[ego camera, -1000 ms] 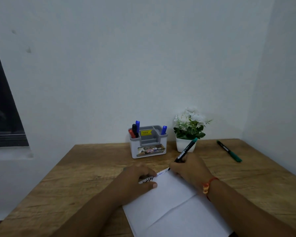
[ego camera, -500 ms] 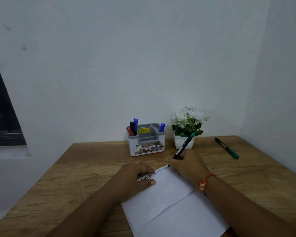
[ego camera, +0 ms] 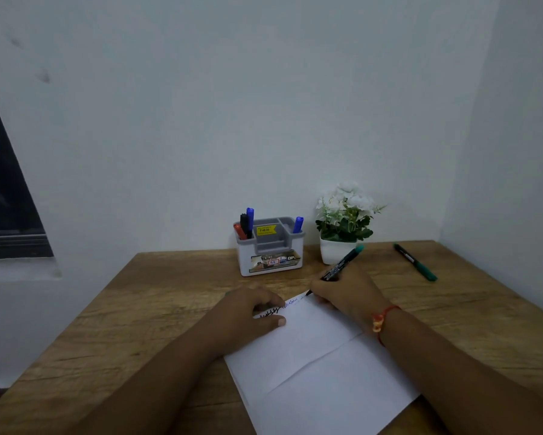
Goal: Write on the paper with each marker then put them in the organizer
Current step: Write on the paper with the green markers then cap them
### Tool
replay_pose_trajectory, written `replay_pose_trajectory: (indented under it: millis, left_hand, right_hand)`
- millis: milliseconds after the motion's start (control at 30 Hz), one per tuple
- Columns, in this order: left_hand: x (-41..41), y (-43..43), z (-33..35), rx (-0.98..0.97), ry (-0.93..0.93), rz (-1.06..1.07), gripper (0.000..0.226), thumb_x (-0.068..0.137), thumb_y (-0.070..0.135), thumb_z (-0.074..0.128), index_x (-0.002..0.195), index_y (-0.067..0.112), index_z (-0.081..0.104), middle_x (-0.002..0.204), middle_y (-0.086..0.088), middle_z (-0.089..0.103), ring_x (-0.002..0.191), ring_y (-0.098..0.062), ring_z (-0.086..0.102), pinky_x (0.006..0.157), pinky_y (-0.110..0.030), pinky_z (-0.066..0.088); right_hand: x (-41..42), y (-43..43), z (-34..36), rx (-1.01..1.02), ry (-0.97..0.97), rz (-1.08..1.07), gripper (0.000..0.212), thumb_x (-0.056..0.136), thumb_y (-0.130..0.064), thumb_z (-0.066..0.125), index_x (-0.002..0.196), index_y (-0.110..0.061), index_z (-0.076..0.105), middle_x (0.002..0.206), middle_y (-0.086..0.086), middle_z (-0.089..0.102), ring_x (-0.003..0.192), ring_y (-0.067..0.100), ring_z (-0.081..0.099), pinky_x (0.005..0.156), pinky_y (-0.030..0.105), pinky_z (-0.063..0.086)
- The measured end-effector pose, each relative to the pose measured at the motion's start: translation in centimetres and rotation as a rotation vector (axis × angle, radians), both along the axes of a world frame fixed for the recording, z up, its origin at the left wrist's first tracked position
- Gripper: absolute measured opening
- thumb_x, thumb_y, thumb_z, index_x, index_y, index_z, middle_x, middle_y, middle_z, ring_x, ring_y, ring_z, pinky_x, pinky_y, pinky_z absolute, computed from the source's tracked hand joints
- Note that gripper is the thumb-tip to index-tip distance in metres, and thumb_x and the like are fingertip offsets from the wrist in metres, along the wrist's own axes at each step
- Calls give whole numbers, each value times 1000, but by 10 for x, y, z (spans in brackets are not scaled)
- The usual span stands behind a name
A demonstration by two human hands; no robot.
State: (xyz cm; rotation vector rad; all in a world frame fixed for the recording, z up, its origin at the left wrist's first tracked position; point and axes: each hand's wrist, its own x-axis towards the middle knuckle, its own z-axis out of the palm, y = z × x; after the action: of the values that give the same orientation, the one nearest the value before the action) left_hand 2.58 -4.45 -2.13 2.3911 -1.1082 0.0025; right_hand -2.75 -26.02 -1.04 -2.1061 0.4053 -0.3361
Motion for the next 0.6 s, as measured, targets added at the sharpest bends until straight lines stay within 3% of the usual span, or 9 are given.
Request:
replay_pose_trajectory:
  millis: [233, 600]
  left_hand:
    - [-1, 0, 0, -15, -14, -7, 35, 89, 43, 63, 122, 32, 64, 120, 15, 62, 105, -2, 54, 92, -22, 47]
    - [1, 0, -1, -9, 1, -3, 36, 88, 45, 63, 122, 34, 64, 121, 14, 62, 105, -3, 55, 93, -29, 49]
  right_hand:
    - [2, -1, -4, -30, -11, -11, 17, 80, -22, 69, 70, -8, 69, 64, 5, 71, 52, 14, 62, 52, 27, 53]
    - [2, 0, -4, -44, -13, -42, 18, 78, -22, 68, 70, -6, 72, 60, 3, 71, 55, 13, 65, 58, 29, 56]
